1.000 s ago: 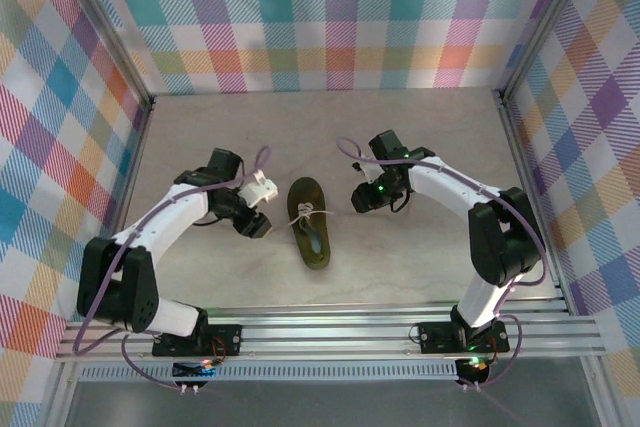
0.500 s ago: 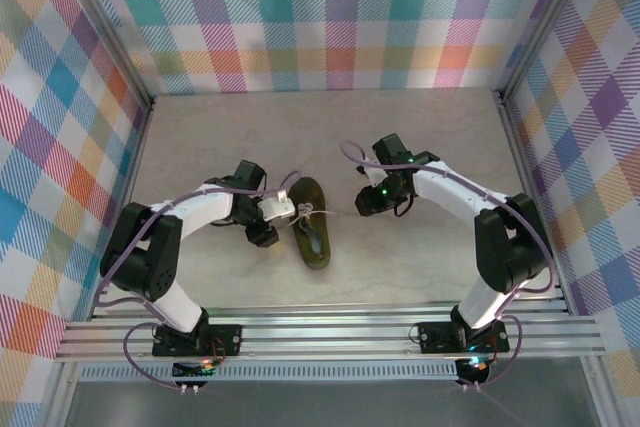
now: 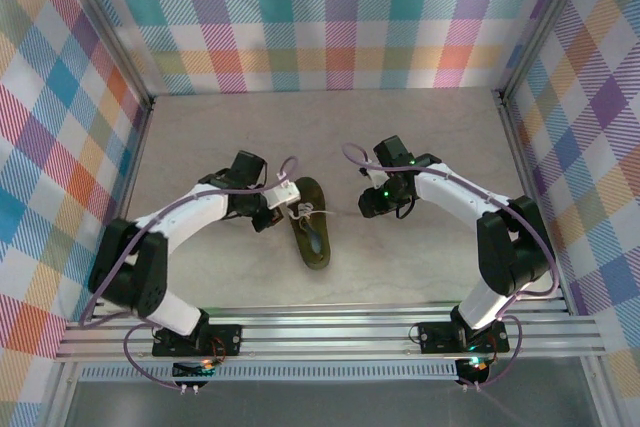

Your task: Tie the shoes

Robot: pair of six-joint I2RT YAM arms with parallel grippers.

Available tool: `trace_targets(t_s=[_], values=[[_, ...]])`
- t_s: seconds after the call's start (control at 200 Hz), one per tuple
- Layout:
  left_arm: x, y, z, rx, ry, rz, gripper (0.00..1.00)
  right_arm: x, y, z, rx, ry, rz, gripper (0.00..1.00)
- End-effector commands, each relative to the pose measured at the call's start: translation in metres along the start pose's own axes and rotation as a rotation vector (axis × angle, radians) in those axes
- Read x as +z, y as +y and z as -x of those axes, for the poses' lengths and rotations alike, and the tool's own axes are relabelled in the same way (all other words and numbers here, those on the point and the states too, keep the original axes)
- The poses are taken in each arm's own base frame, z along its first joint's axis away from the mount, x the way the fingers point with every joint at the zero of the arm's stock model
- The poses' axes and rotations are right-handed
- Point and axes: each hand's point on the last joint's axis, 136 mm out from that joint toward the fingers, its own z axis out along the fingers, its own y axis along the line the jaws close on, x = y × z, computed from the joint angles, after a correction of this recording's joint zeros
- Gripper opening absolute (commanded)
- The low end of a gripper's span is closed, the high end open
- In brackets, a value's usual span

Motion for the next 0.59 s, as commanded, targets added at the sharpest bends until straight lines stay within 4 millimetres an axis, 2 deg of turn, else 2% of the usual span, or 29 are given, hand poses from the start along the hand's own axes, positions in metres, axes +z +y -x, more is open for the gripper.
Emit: trace_targets(t_s=[0.0,0.14,0.33,0.445,0.59], values=[[-0.027,-0.015,0.036,-0.055,-0.154,-0.05,0.0,0.001,-0.009,-0.004,0.06,0.032,-0.059,0.45],[-0.045,-0.022,0.055,-0.1,-0.238,-0.069,0.0,0.005,-0.019,-0.005,0.128,0.058,-0.103,0.45],[-0.048,-0.031,0.076,-0.178,-0.299,-0.112,0.0,0.005,-0.021,-0.001,0.182,0.059,-0.1,0.45],[-0.048,-0.032,0.082,-0.207,-0.313,-0.132,0.0,0.0,0.0,0.009,0.136,0.011,0.012,0.45],[-0.037,-0.033,0.076,-0.214,-0.275,-0.15,0.0,-0.011,0.046,0.027,0.02,-0.133,0.23,0.45]])
